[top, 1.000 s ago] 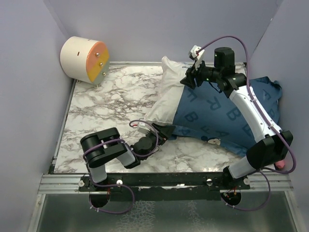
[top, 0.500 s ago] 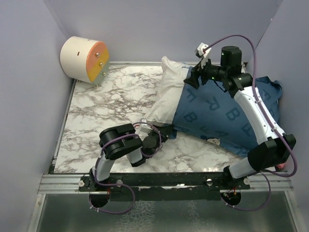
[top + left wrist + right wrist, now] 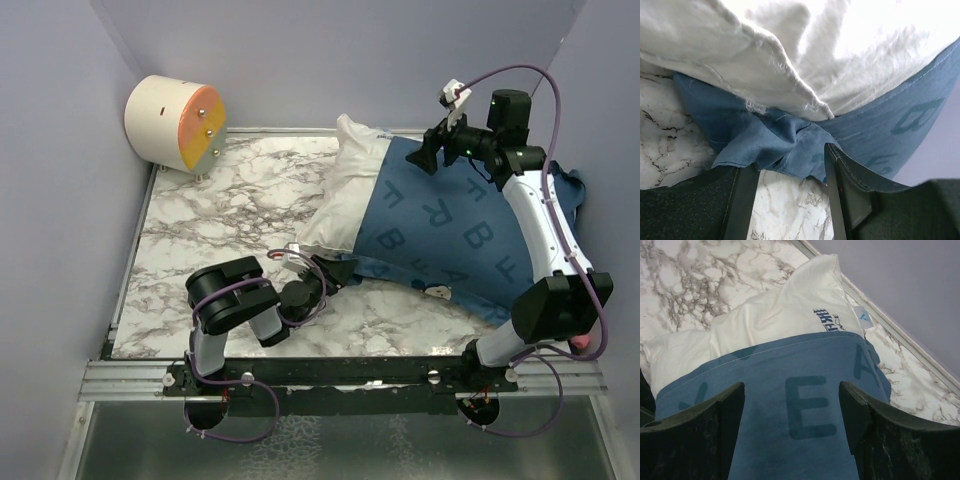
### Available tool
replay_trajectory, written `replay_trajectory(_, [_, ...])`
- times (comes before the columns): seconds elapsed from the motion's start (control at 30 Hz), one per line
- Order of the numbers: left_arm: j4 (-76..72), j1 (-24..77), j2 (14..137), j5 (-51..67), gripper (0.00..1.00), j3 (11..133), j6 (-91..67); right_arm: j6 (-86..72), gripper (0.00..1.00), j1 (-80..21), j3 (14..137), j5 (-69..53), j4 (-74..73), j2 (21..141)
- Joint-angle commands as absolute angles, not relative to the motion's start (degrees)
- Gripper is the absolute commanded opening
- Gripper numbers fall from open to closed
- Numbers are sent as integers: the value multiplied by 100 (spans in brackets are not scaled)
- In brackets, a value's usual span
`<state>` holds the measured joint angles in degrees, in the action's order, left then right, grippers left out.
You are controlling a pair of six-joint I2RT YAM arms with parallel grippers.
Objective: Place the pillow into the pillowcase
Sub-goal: Stuff the pillow into the pillowcase.
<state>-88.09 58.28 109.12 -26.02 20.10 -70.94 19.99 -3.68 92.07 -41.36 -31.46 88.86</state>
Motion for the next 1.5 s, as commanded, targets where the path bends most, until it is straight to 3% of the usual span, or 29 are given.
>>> replay_trajectory(0.0, [-10187, 5897, 10809, -2500, 56, 1987, -6940, 1968, 76, -387, 9045, -4515, -3000, 8833])
replay_trajectory(0.37, [-10184, 5880, 11292, -2974, 51, 2557, -6860, 2129, 76, -387, 9002, -4590, -3135, 8724])
replay_trajectory(0.53, [-10187, 5880, 11272, -3010, 30, 2599, -6695, 2196, 76, -387, 8958, -4584, -3156, 8677])
replay_trajectory(0.67, [-10187, 5873, 11179, -3125, 0, 2491, -6473, 2247, 76, -387, 8926, -4606, -3155, 8670])
replay_trajectory(0.73, [-10186, 5839, 11100, -3049, 0, 2417, -6201, 2328, 82, -387, 8940, -4610, -3175, 8698])
replay_trajectory(0.8, [-10187, 5747, 10943, -2898, 0, 2299, -5844, 2432, 98, -368, 9038, -4680, -3281, 8788])
replay_trajectory(0.83, [-10179, 5684, 10829, -2790, 0, 2214, -5647, 2444, 100, -311, 9156, -4808, -3425, 8889])
replay_trajectory(1.07, [-9080, 4888, 9584, -1708, 0, 1718, -5494, 1994, 100, 96, 10740, -5488, -4438, 10490])
replay_trajectory(1.3, [-6712, 4159, 8343, -881, 0, 2305, -5010, 1794, 100, 97, 11011, -5459, -4670, 11489])
replay_trajectory(1.37, [-6193, 3878, 8204, -598, 0, 2551, -4940, 1936, 87, 90, 11004, -5935, -4968, 11714])
replay_trajectory(1.47, [-5509, 3462, 8090, -245, 0, 2939, -4782, 2259, 29, 68, 11082, -6902, -5520, 11809])
